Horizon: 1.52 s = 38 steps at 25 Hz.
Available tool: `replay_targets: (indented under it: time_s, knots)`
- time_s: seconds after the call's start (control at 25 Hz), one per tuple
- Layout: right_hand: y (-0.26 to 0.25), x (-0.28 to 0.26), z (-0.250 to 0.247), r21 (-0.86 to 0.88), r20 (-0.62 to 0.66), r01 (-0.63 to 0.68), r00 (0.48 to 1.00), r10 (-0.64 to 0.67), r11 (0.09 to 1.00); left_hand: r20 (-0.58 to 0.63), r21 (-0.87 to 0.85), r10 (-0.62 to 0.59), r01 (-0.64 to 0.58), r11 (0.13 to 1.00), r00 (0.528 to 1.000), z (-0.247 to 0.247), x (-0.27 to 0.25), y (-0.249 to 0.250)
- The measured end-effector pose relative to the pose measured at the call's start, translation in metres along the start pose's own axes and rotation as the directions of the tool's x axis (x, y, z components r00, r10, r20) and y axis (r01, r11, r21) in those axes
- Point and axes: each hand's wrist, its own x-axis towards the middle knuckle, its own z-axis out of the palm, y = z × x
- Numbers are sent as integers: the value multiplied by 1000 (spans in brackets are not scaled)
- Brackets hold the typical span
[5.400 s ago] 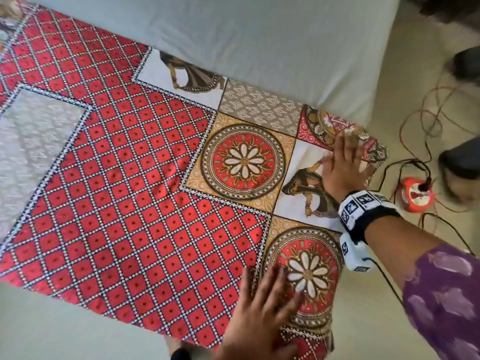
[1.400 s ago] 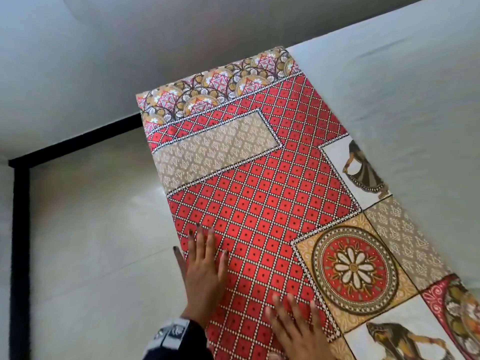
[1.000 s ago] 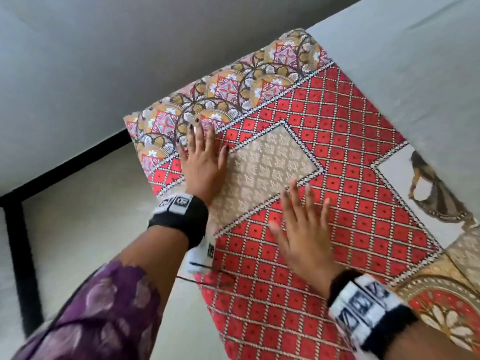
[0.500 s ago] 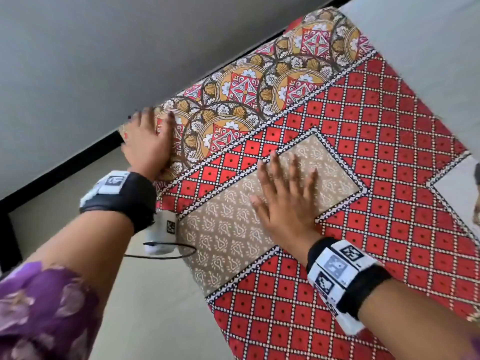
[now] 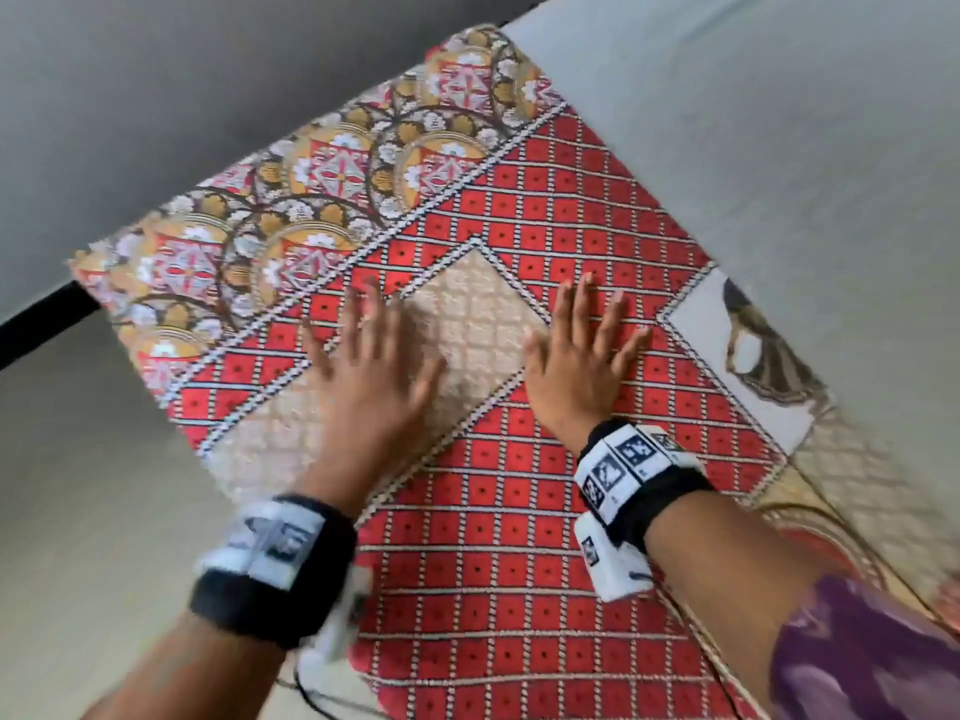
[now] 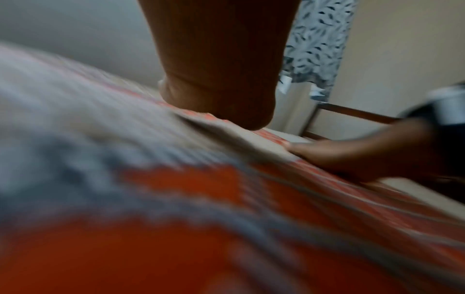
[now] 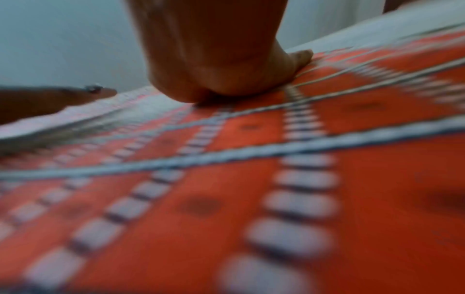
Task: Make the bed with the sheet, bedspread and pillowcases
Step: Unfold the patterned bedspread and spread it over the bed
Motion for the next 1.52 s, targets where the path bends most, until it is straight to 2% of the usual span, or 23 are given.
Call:
replay_targets:
  time_s: [0.04, 0.08, 0.16, 0.2, 0.32, 0.52, 0.64, 0.76, 0.92, 1.0, 1.16, 1.2, 1.28, 1.36, 1.4, 1.48, 1.52]
  knots:
    - [24, -2, 0, -10, 10, -36, 999, 37, 999, 52, 5, 150, -150, 989, 987, 18, -26, 34]
    - [52, -9, 0, -17, 19, -63, 998, 63, 998, 115, -8, 275, -276, 961, 955, 35, -55, 67]
    - [100, -26, 2, -17, 32, -123, 992, 123, 992, 190, -33, 443, -445, 895, 876, 63, -108, 117]
    - [123, -35, 3, -6, 37, -177, 983, 177, 984, 211, -37, 490, -494, 869, 846, 72, -130, 135]
    - [186, -68, 7, 76, 59, -324, 946, 320, 943, 283, -50, 560, -572, 819, 778, 87, -190, 168]
    - [281, -138, 30, 79, 25, -344, 939, 343, 936, 378, -48, 639, -675, 736, 670, 113, -300, 216]
    - [325, -172, 41, 92, 31, -374, 928, 372, 923, 401, -32, 650, -699, 715, 646, 126, -352, 245]
    - [359, -204, 51, 104, -9, -395, 917, 398, 913, 414, -39, 652, -703, 710, 636, 130, -381, 261]
    - [383, -236, 65, 131, 31, -434, 900, 434, 891, 425, -16, 720, -790, 612, 549, 139, -407, 271]
    - [387, -248, 69, 146, 28, -470, 882, 471, 871, 407, 7, 750, -823, 568, 521, 141, -412, 273]
    - [390, -277, 80, 239, 10, -497, 861, 509, 834, 349, 47, 844, -907, 419, 408, 144, -428, 279]
    - [389, -288, 82, 275, -1, -491, 859, 511, 826, 347, 58, 852, -915, 398, 392, 144, -434, 279]
    - [387, -315, 90, 370, -16, -465, 863, 505, 805, 374, 88, 843, -920, 382, 386, 143, -451, 280]
    - [382, -344, 98, 461, 6, -432, 875, 484, 775, 460, 108, 798, -917, 385, 389, 140, -467, 279]
    - [378, -359, 103, 490, 28, -420, 884, 467, 764, 498, 121, 781, -922, 368, 377, 139, -473, 276]
    - [365, -390, 102, 459, 120, -416, 905, 409, 785, 545, 113, 774, -943, 312, 321, 129, -488, 266]
    - [358, -399, 97, 412, 204, -445, 896, 395, 795, 565, 96, 775, -956, 279, 283, 121, -491, 263]
